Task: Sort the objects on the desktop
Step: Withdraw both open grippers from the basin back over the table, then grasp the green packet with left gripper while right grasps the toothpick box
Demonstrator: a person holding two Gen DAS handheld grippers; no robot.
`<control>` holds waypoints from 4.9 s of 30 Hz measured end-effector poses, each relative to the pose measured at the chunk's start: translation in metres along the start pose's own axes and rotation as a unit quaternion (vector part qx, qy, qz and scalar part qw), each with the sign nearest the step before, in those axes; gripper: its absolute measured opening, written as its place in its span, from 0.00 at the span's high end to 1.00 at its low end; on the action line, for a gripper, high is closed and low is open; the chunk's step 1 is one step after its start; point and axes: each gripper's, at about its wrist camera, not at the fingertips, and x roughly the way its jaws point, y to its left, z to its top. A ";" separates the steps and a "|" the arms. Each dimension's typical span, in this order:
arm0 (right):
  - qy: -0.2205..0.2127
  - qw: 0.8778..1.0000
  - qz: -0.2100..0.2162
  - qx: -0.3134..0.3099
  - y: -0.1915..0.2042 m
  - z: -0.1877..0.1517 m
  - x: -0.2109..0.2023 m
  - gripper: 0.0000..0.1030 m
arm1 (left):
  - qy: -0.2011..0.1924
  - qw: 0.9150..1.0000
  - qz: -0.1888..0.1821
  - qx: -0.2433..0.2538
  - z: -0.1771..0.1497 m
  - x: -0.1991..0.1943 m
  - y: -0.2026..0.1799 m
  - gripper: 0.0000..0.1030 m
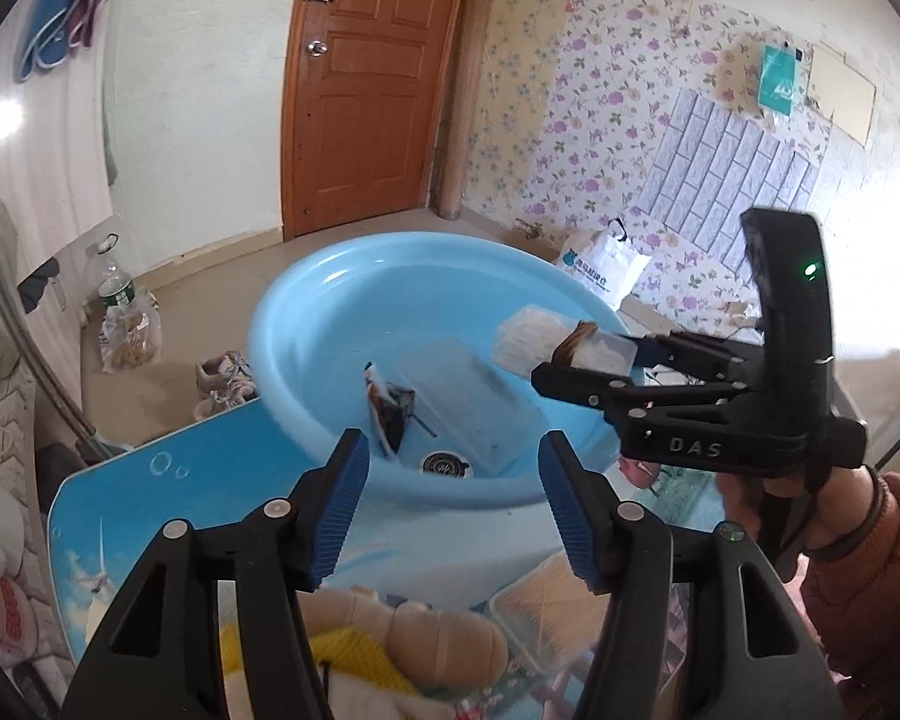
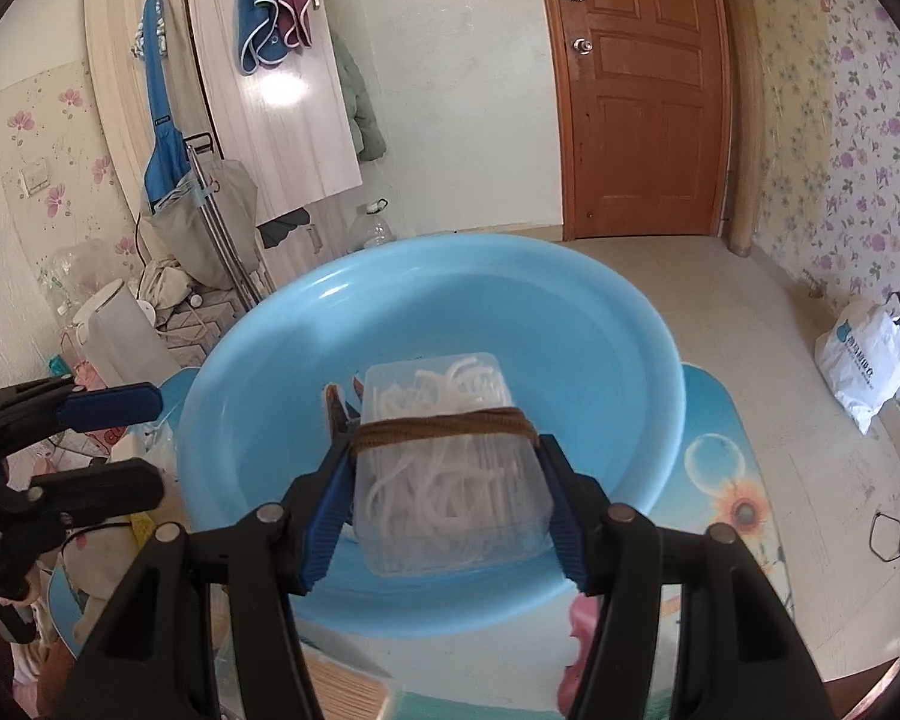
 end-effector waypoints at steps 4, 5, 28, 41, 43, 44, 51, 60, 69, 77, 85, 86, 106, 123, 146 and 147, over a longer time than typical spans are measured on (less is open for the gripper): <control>-0.005 1.000 0.001 0.000 0.008 -0.005 -0.010 0.42 | 0.001 1.000 0.005 -0.003 -0.009 -0.010 0.005 0.31; -0.007 1.000 0.010 0.007 0.007 -0.006 -0.015 0.41 | 0.003 1.000 0.009 0.000 -0.012 -0.012 0.004 0.29; 0.013 0.998 0.039 0.046 0.034 -0.069 -0.063 0.39 | -0.027 1.000 -0.002 -0.008 -0.059 -0.066 -0.017 0.00; 0.022 1.000 -0.002 0.019 0.062 -0.084 -0.071 0.39 | -0.033 0.999 0.009 -0.008 -0.080 -0.081 -0.024 0.00; 0.022 1.000 -0.013 0.007 0.066 -0.086 -0.071 0.39 | -0.031 0.999 0.012 -0.009 -0.083 -0.081 -0.023 0.00; 0.022 1.000 -0.016 0.004 0.067 -0.088 -0.071 0.39 | -0.030 0.999 0.013 -0.009 -0.085 -0.081 -0.024 0.00; 0.041 0.999 -0.005 0.007 0.069 -0.097 -0.067 0.39 | -0.020 1.000 0.017 -0.006 -0.097 -0.081 -0.021 0.00; 0.053 0.998 -0.001 0.014 0.070 -0.103 -0.061 0.39 | -0.015 1.000 0.018 -0.010 -0.103 -0.080 -0.017 0.00; 0.072 0.997 -0.002 0.038 0.061 -0.107 -0.053 0.39 | -0.008 1.000 0.017 -0.011 -0.106 -0.074 -0.013 0.00; 0.078 0.996 0.006 0.032 0.064 -0.109 -0.048 0.38 | -0.007 1.000 0.015 -0.005 -0.113 -0.074 -0.010 0.00; 0.082 0.996 0.009 0.033 0.066 -0.111 -0.046 0.25 | -0.010 1.000 0.004 -0.008 -0.129 -0.081 0.000 0.00; 0.083 0.996 0.008 0.033 0.066 -0.112 -0.046 0.24 | -0.010 1.000 0.007 -0.009 -0.130 -0.082 0.001 0.00; 0.094 0.995 -0.013 0.022 0.071 -0.115 -0.036 0.11 | 0.002 0.998 0.041 -0.049 -0.168 -0.098 0.044 0.00; 0.106 0.993 -0.037 0.021 0.071 -0.114 -0.025 0.11 | 0.041 0.991 0.097 -0.084 -0.192 -0.078 0.096 0.00; 0.096 0.994 -0.047 0.024 0.079 -0.105 -0.007 0.05 | 0.031 0.996 0.063 -0.047 -0.183 -0.067 0.067 0.46; 0.095 0.994 -0.049 0.023 0.080 -0.104 -0.005 0.05 | 0.031 0.997 0.062 -0.046 -0.183 -0.067 0.066 0.46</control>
